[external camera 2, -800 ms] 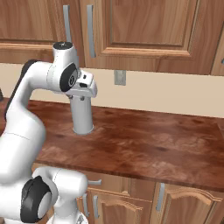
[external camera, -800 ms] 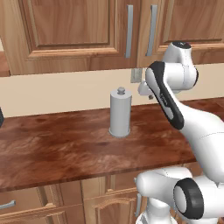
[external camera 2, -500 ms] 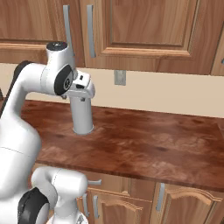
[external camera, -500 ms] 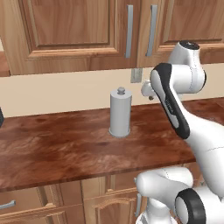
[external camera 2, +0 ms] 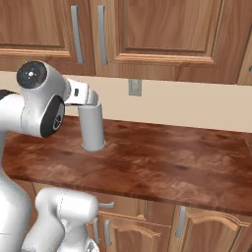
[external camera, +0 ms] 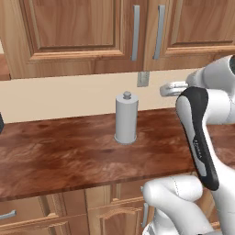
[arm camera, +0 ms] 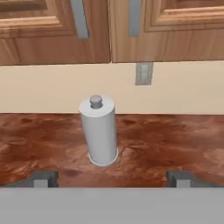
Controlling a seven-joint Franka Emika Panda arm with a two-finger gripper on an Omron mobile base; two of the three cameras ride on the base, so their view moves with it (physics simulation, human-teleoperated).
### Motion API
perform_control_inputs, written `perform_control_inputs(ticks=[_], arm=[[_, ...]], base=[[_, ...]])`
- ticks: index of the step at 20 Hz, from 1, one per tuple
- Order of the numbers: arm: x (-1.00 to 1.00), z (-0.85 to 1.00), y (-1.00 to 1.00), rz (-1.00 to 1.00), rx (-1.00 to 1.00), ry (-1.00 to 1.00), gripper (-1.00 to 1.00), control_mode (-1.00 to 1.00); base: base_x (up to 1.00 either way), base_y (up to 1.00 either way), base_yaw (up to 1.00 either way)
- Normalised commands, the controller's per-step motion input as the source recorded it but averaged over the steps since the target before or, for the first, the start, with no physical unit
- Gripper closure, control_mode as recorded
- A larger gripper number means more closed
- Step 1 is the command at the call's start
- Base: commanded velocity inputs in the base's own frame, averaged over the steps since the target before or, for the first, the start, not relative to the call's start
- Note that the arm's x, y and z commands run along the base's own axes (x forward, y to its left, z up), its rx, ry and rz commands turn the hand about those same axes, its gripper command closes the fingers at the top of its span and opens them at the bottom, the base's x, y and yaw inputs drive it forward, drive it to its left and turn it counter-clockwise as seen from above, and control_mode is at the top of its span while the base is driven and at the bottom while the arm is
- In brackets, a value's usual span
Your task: Move the condiment bottle and condiment bottle from the cabinet to the dining counter.
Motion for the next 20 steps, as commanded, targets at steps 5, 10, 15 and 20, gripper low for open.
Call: perform_control_inputs(ticks=[5,10,15,20], arm=[[-0.15,0.62,0.00,0.00,0.04,-0.51,-1.00,-1.00],[-0.03,0.55,0.00,0.00,0.03,-0.41,-1.00,-1.00],[0.00,0.36,0.00,0.00,0.00,-0.24,-1.00,-1.00],[0.16,0.23,0.00,-0.04,0.00,-0.13,-1.00,-1.00]], base=[[0.00,0.00,0.00],[0.00,0.00,0.00],[0.00,0.00,0.00],[0.00,0.00,0.00]])
